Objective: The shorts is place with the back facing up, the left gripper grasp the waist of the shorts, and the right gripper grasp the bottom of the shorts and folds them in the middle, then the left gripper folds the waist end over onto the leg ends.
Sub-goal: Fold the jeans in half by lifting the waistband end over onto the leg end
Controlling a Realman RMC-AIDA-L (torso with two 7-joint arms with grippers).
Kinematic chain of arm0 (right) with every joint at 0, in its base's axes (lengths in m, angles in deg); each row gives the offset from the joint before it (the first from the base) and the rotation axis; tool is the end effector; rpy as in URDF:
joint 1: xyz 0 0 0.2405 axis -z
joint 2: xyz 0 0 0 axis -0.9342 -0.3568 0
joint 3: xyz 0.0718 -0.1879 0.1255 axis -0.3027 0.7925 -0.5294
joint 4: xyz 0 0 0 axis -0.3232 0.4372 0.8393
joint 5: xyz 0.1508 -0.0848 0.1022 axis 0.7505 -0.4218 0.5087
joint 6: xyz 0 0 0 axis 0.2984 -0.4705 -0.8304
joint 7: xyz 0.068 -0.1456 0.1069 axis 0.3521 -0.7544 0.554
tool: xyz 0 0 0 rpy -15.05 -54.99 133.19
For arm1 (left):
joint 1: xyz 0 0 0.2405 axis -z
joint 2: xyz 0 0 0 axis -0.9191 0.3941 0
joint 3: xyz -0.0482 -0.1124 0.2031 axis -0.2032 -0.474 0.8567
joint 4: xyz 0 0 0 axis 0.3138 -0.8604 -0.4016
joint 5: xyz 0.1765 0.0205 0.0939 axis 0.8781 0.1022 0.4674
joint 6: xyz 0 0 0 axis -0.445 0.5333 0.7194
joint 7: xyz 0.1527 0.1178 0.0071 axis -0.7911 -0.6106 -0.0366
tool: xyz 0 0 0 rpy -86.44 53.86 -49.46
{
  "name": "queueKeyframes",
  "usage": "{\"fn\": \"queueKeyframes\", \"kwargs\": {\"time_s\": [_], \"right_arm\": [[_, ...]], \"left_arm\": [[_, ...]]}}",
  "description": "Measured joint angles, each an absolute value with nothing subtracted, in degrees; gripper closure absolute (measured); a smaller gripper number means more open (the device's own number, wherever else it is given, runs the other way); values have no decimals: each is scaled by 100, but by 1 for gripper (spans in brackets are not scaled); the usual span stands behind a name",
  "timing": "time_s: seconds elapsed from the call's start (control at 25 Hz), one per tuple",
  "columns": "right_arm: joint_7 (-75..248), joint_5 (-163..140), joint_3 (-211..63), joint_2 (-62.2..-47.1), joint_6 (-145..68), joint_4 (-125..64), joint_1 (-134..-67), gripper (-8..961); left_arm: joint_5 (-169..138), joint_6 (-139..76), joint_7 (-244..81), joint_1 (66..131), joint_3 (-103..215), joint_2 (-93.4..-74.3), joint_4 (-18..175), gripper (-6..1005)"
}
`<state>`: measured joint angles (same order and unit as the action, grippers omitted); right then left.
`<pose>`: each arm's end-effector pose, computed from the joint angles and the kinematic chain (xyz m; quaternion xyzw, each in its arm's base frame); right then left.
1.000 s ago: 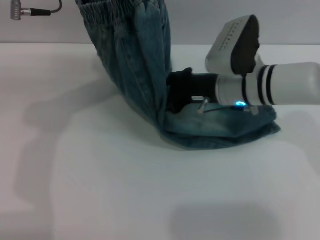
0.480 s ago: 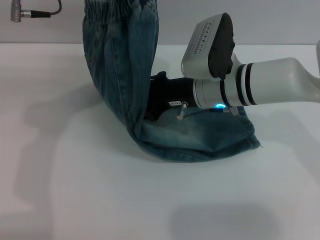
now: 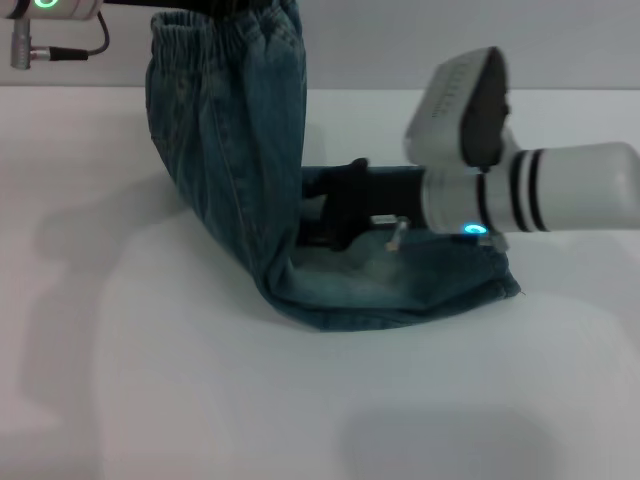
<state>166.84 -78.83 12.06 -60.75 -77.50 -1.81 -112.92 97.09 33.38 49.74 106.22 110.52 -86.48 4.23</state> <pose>0.1397 0.3902 -0.1372 -0.9677 0.1350 0.1353 0.1646 -0.0975 0.4309 0.0406 -0.9167 -0.2504 -0.1524 0.2717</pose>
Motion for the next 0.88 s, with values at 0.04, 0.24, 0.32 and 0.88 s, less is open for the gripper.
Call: {"fn": "queueKeyframes", "kwargs": {"time_s": [0.04,0.24,0.32,0.88], "right_arm": [[16649,-7883,1080,-6073,-7750,-91,-11155,425],[16595,-7891,468,-6057,-7784,121,-10695,425],[16571,-7885,127,-6057,-7746,212,-10509,425],[14852,-6414,-2628,-6053,-7556,-633,-10227,426]], "left_arm": [[9709,3335,4961,10614,11051,-8647,437,928],[9709,3325,4882,10588,11048,-8645,551,929],[9709,3328,4878,10587,11070,-8645,591,928],[9393,3312,4919,10619,11935,-8702,672,919]]}}
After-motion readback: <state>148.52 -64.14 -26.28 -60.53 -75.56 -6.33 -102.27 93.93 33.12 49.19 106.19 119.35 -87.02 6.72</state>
